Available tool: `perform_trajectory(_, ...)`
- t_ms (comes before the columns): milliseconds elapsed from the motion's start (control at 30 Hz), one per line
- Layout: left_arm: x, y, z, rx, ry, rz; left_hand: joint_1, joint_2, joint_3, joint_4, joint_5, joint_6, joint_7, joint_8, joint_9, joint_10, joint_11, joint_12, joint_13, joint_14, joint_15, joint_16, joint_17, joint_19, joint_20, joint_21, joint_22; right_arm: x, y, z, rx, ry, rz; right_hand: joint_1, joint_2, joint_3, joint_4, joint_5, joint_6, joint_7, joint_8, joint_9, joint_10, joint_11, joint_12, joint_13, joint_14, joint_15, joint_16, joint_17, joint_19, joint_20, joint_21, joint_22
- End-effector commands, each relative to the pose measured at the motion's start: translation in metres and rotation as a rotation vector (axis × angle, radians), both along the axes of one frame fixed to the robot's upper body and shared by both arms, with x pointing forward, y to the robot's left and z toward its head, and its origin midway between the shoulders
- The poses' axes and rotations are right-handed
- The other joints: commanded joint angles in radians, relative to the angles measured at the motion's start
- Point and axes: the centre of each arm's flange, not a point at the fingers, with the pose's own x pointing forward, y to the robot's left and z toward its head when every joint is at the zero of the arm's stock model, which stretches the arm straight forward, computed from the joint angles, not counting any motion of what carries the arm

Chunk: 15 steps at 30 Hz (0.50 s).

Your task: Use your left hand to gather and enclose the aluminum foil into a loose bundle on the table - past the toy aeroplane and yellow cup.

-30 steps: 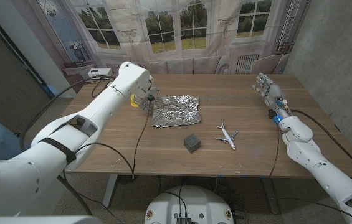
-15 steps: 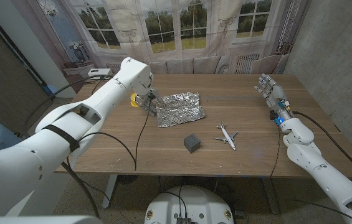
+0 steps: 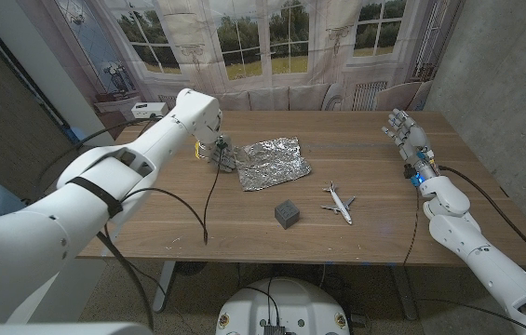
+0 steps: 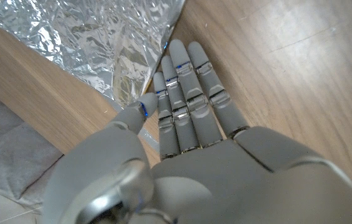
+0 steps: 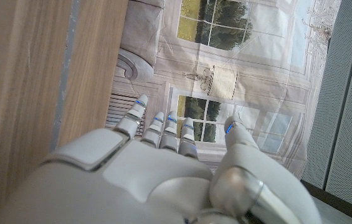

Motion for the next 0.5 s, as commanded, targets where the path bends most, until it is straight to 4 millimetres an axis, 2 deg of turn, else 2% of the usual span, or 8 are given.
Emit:
perform_trajectory(33,0.009,0.009,-0.004,0.06,0.058,0.052,0.04,0.046,-0.001,-0.012,-0.005,0.131,0.049,0.016,0.022,0.097,-0.038,0.038,0.029,0.079,-0.042,0.063,0.048,0.02,-0.044,0.033,0.012,-0.001,0.0,0.001,0.015,-0.007,-0.006,-0.003,-0.001,0.001,0.004,0.007,0.012,0.002,0.007,0.002,0.011,-0.003,0.004,0.003,0.007,-0.002,0.005,0.003,0.014,-0.001,0.008,0.002)
perform_trajectory(100,0.01,0.009,-0.003,0.084,0.062,0.057,0.066,0.053,-0.002,-0.014,-0.013,0.146,0.044,0.021,0.037,0.114,-0.044,0.051,0.046,0.105,-0.054,0.1,0.08,0.018,-0.053,0.046,0.016,-0.001,0.0,0.001,0.018,-0.007,-0.005,-0.004,-0.001,0.001,0.005,0.007,0.013,0.003,0.007,0.002,0.012,-0.001,0.005,0.003,0.008,-0.003,0.005,0.003,0.014,-0.001,0.008,0.002)
perform_trajectory(200,0.011,0.008,-0.001,0.121,0.045,0.067,0.116,0.051,-0.005,-0.004,-0.026,0.178,0.014,0.048,0.092,0.151,-0.063,0.091,0.099,0.14,-0.077,0.196,0.151,0.01,-0.075,0.081,0.026,-0.002,0.0,0.001,0.023,-0.008,-0.004,-0.006,-0.001,0.001,0.005,0.007,0.014,0.004,0.007,0.002,0.014,-0.001,0.005,0.003,0.008,-0.003,0.005,0.002,0.014,-0.002,0.008,0.002)
perform_trajectory(233,0.011,0.007,0.0,0.134,0.028,0.066,0.137,0.044,-0.005,-0.001,-0.027,0.191,-0.004,0.07,0.128,0.18,-0.065,0.119,0.131,0.152,-0.076,0.252,0.181,0.006,-0.086,0.098,0.031,-0.002,0.0,0.001,0.025,-0.009,-0.004,-0.006,-0.001,0.001,0.005,0.007,0.014,0.004,0.007,0.002,0.014,-0.001,0.005,0.003,0.008,-0.003,0.005,0.002,0.014,-0.002,0.008,0.002)
perform_trajectory(300,0.009,0.005,0.003,0.157,-0.015,0.069,0.152,0.029,-0.008,-0.005,-0.024,0.204,-0.012,0.096,0.164,0.212,-0.073,0.15,0.162,0.155,-0.074,0.305,0.204,0.008,-0.095,0.117,0.034,-0.002,0.001,0.001,0.027,-0.008,-0.005,-0.007,-0.002,0.001,0.005,0.008,0.015,0.004,0.007,0.002,0.015,-0.002,0.005,0.003,0.008,-0.002,0.004,0.002,0.014,-0.002,0.008,0.002)
perform_trajectory(367,0.007,0.002,0.007,0.193,-0.082,0.081,0.176,0.003,-0.026,-0.011,-0.006,0.221,-0.034,0.155,0.248,0.25,-0.086,0.211,0.233,0.149,-0.071,0.404,0.254,0.0,-0.111,0.152,0.042,-0.002,0.001,0.002,0.027,-0.008,-0.004,-0.008,-0.002,0.001,0.006,0.008,0.016,0.005,0.006,0.002,0.016,-0.002,0.005,0.003,0.009,-0.003,0.004,0.002,0.015,-0.002,0.008,0.002)
perform_trajectory(400,0.005,0.0,0.009,0.198,-0.111,0.093,0.184,-0.01,-0.035,-0.015,0.001,0.219,-0.038,0.173,0.278,0.263,-0.09,0.234,0.258,0.146,-0.08,0.436,0.274,-0.004,-0.125,0.165,0.046,-0.001,0.001,0.003,0.027,-0.009,-0.004,-0.008,-0.002,0.001,0.006,0.008,0.017,0.004,0.006,0.002,0.016,-0.001,0.005,0.003,0.009,-0.002,0.004,0.002,0.015,-0.002,0.008,0.002)
perform_trajectory(500,-0.003,-0.004,0.014,0.212,-0.267,0.118,0.203,-0.038,-0.048,-0.019,0.022,0.237,-0.046,0.226,0.353,0.277,-0.097,0.283,0.318,0.138,-0.074,0.491,0.316,-0.009,-0.131,0.199,0.055,0.0,0.003,0.005,0.024,-0.01,-0.004,-0.009,-0.002,0.001,0.006,0.009,0.018,0.006,0.006,0.002,0.017,-0.002,0.005,0.003,0.01,-0.003,0.003,0.002,0.016,-0.003,0.008,0.002)
